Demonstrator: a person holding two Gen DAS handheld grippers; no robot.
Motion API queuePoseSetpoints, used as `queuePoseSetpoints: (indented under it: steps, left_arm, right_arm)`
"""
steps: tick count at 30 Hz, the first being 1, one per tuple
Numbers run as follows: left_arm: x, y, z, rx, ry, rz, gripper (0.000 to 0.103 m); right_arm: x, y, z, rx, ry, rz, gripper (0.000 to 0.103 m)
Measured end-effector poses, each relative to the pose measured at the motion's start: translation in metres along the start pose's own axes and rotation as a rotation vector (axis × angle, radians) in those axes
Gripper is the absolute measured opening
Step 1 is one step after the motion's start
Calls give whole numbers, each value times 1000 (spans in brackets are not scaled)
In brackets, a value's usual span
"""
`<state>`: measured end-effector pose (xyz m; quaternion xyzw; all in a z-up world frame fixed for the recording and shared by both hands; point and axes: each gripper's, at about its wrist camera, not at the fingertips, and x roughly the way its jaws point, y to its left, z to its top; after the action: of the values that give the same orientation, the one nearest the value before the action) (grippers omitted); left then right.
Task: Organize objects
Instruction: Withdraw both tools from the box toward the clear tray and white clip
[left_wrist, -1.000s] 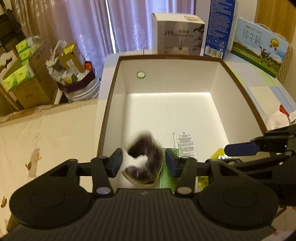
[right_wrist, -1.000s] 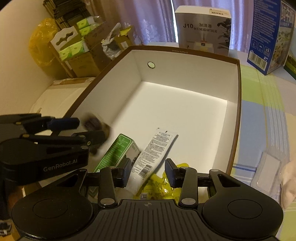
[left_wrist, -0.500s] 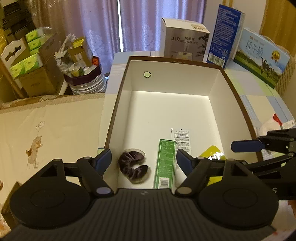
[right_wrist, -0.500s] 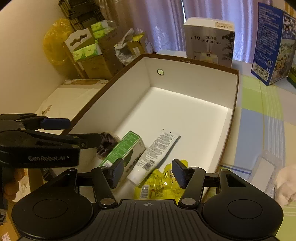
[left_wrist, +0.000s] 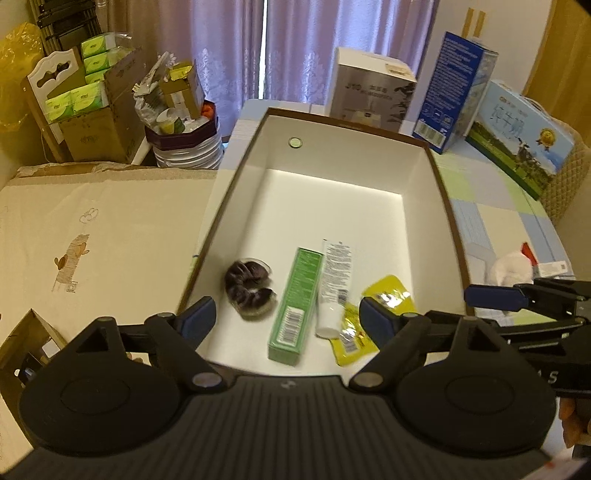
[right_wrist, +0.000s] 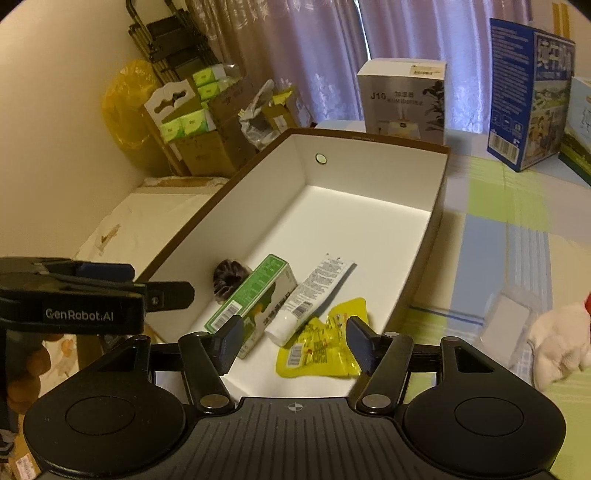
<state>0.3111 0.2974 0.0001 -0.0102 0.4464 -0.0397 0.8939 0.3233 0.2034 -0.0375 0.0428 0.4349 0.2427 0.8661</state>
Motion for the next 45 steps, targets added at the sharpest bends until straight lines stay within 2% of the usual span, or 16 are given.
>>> queuePoseSetpoints:
  steps: [15, 36, 45]
  left_arm:
    - [-26, -56, -37, 45, 25, -57, 82]
    - [-29, -152, -68, 99, 88, -81, 82]
    - [-19, -199, -78, 143, 129, -118, 82]
  right_arm:
    - [-53, -28, -36, 63, -5, 9, 60]
    - [-110, -117, -91, 189, 55, 10, 60]
    - [-137, -162, -111, 257, 67, -26, 60]
